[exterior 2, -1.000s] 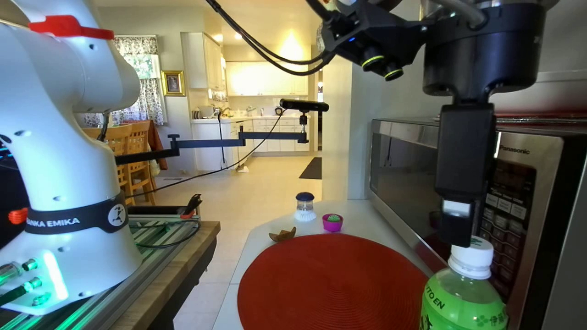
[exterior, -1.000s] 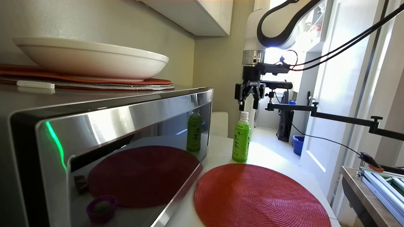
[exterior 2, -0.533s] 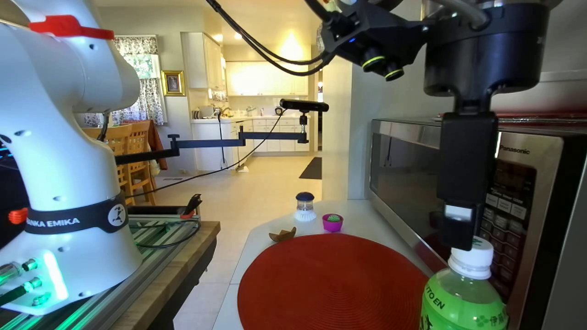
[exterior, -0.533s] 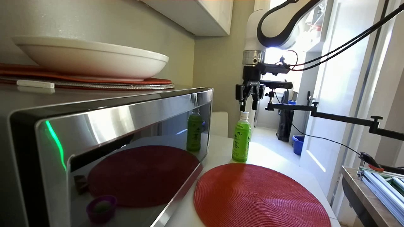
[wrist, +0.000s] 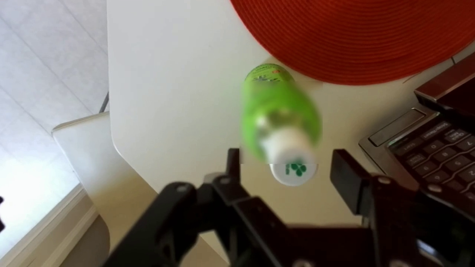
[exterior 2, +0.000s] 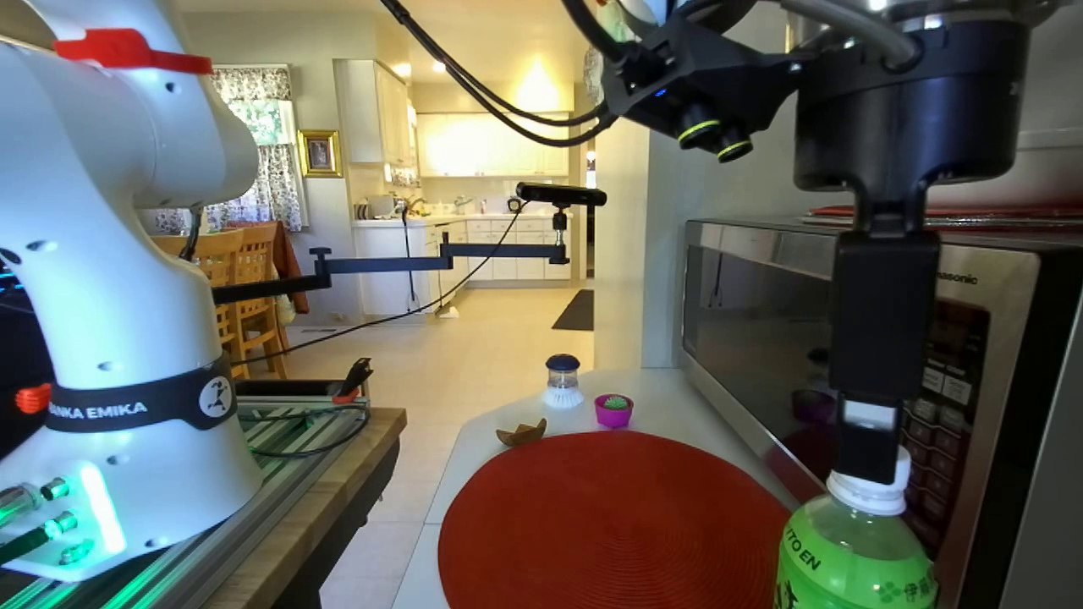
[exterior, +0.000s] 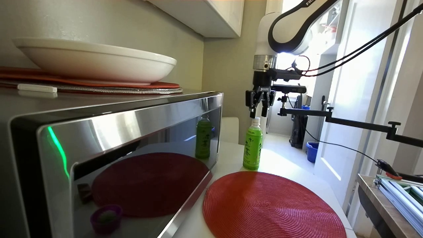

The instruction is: Take the cap off of the green bottle

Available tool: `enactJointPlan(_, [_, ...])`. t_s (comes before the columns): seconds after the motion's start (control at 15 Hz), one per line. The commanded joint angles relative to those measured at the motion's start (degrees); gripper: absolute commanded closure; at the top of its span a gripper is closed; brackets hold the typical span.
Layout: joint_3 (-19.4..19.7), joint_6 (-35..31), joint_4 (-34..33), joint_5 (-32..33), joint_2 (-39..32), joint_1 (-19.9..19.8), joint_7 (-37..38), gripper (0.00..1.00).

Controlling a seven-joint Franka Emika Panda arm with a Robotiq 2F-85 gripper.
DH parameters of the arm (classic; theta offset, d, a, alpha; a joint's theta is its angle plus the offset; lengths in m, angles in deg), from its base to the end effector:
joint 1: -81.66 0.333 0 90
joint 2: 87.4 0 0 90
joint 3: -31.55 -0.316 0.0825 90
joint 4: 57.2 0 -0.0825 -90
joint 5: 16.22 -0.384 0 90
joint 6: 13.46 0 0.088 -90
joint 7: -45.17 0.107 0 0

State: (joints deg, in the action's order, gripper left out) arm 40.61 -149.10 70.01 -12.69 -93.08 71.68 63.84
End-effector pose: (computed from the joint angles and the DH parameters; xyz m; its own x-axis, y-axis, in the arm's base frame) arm 0.5141 -0.1777 0.3364 0.8164 -0.5738 0.0645 -0.5768 -0.8158 0.0423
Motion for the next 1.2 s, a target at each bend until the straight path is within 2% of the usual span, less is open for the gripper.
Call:
enactJointPlan(0.0, [0.55,-0.67,-0.55,-1.25,-0.99,0.20,-2.07,0.33])
enactJointPlan(0.13, [0.59,-1.13,-0.57,-1.37,-1.14,0.19,-2.35,0.33])
enactJointPlan(0.33, [0.68,-1.32,-0.52,-1.31,-1.19,0.18,-2.55,0.40])
enactJointPlan(0.53, [0.70,-1.20,-0.49,-1.27,-1.10,0.21,-2.65,0.49])
enactJointPlan(0.6, [0.70,-1.18,-0.47,-1.25,-1.07,0.22,-2.69,0.55])
enactJointPlan(0.67, [0.67,-1.10,-0.41,-1.42,-0.98,0.19,-2.94,0.53])
enactJointPlan(0.93, [0.69,-1.24,-0.19,-1.17,-0.75,0.23,-3.00,0.59])
enactJointPlan(1.13, [0.65,-1.25,-0.05,-1.25,-0.65,0.24,-3.24,0.72])
